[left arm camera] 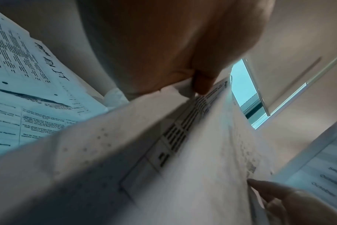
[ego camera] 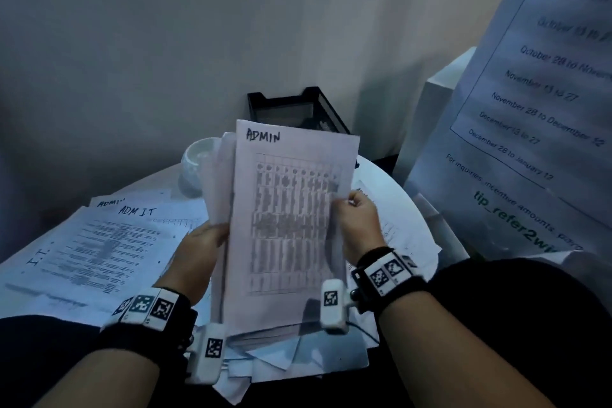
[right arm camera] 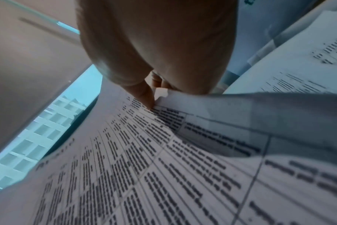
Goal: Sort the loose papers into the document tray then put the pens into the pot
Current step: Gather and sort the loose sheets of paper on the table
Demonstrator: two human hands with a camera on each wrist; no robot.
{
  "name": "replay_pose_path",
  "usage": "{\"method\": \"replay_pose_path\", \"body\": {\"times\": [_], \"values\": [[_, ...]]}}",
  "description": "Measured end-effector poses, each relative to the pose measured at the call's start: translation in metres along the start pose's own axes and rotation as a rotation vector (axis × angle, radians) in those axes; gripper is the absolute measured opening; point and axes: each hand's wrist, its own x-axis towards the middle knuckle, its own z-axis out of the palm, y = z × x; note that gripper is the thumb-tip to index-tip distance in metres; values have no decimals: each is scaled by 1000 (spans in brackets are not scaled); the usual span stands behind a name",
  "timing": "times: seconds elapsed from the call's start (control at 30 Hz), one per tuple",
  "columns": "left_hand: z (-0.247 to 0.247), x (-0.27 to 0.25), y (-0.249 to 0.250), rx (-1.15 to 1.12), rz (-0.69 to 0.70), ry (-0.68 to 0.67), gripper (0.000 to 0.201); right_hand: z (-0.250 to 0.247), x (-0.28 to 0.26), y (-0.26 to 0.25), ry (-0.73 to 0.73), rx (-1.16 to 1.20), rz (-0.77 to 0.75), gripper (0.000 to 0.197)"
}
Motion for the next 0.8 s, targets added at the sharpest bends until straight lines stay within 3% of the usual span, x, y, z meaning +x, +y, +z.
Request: {"method": "replay_pose_path", "body": {"times": [0.1,0.27,0.37,0.43,0.5,0.67,0.77,0.8], "values": [[5,-4,-3,-87,-74,-136,51,8,-8,18,-10,-43,56,9],[6,7,-23,375,57,-86,20,-3,-2,34,52,-84,130,10],[6,9,-26,459,47,-2,13,-28,17,42,238,-24,188,10],[4,11,-26,458,43,43,13,-57,29,48,407,-147,244,11],[3,12,-24,441,28,69,13,-87,35,59,449,-312,352,12],[1,8,-20,426,30,93,9,-106,53,77,441,-278,547,40],[-1,9,-22,434,17,81,10,-123,103,131,412,-450,614,82],[-3,9,-23,433,9,78,10,-121,98,127,370,-439,616,80]]}}
